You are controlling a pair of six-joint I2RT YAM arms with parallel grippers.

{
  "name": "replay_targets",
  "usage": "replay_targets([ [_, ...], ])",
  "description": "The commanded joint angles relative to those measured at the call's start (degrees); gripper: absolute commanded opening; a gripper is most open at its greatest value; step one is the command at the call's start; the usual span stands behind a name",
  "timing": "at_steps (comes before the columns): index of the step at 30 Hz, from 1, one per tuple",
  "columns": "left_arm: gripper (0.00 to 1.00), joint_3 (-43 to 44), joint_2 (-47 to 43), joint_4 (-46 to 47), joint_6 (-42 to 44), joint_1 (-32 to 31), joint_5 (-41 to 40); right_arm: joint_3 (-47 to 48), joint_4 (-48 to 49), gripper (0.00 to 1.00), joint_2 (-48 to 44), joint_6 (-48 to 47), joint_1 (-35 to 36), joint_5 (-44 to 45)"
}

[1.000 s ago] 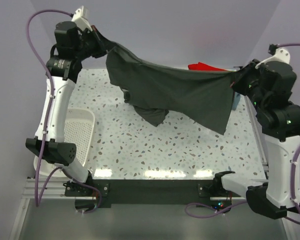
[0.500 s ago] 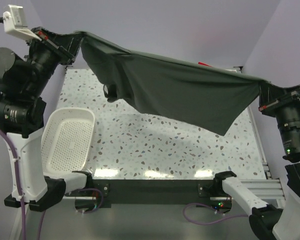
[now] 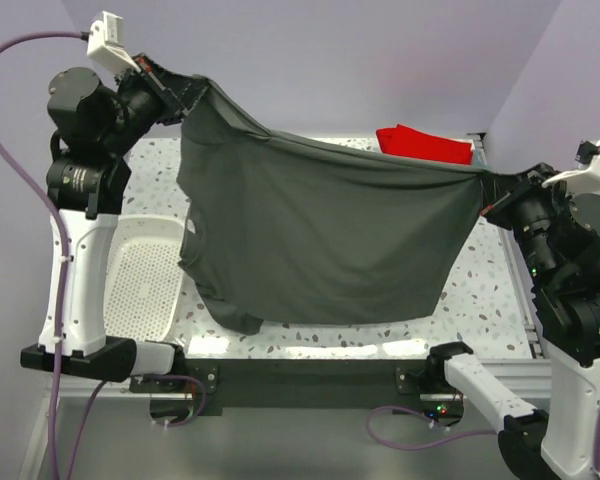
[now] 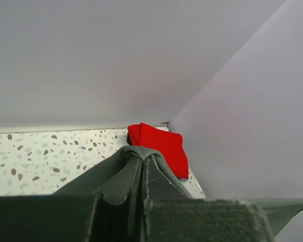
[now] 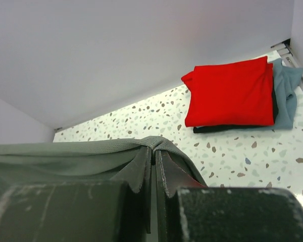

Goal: Fold and stack the t-shirts
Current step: Flatten the tshirt out

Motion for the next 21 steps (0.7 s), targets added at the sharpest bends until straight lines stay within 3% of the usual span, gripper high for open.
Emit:
replay_targets([
  [1, 0.00, 1.9, 0.5, 3.2, 1.0, 0.5, 2.0, 0.3, 3.4, 0.00, 0.1, 0.0, -0.3, 0.6],
  [9, 0.00, 2.7, 1.5, 3.2, 1.1, 0.6, 3.4, 1.4, 2.9, 0.00, 0.6, -1.2, -0.3, 1.8],
  [21, 0.00, -1.4, -8.8, -3.2, 4.3, 0.5, -4.4, 0.2, 1.1, 0.00, -5.0, -2.5, -0.3, 5.3],
])
